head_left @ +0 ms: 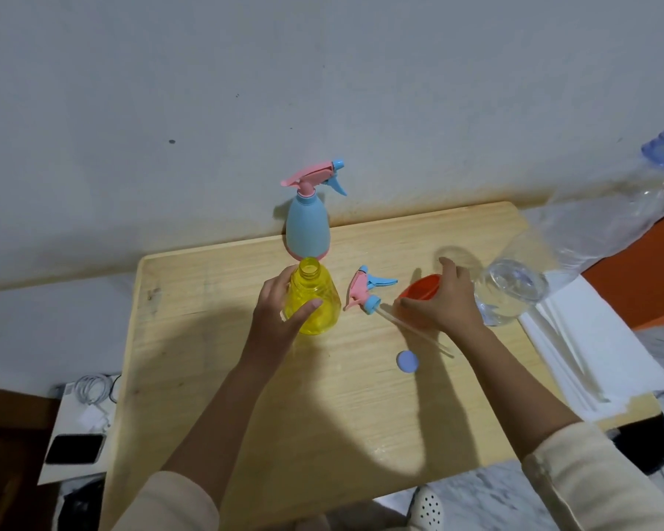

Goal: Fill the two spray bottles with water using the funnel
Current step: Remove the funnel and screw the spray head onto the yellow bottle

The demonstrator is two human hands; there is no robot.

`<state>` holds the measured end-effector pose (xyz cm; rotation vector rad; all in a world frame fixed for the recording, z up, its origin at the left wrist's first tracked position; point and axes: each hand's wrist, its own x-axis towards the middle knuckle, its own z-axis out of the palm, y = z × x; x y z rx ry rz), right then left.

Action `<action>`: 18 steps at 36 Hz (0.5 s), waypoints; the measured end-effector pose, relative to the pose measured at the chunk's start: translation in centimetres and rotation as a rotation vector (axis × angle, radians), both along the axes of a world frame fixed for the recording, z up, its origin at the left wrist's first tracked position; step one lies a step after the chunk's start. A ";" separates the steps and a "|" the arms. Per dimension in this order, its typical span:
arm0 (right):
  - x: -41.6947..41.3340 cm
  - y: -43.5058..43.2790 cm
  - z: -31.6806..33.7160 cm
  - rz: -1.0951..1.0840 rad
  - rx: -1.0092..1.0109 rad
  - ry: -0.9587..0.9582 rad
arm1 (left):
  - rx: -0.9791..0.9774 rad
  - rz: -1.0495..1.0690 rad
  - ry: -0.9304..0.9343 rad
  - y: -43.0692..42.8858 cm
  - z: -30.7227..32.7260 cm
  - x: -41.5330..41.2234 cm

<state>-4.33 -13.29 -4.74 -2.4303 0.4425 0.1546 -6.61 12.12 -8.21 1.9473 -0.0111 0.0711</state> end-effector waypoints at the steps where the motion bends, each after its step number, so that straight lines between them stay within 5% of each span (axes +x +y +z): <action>1: -0.1 0.1 0.0 0.005 -0.022 -0.056 | 0.007 -0.004 -0.001 0.1 0.0 0.0; 6: -0.4 2.6 -0.6 0.150 -0.048 -0.355 | 0.025 -0.007 -0.011 1.1 -0.1 -0.6; 11: -0.5 6.2 -2.8 0.370 -0.110 -0.246 | -0.008 0.013 -0.024 1.6 -0.5 -1.2; 18: 0.1 8.1 -4.8 0.372 -0.383 -0.065 | -0.015 0.022 -0.047 2.1 -0.8 -1.8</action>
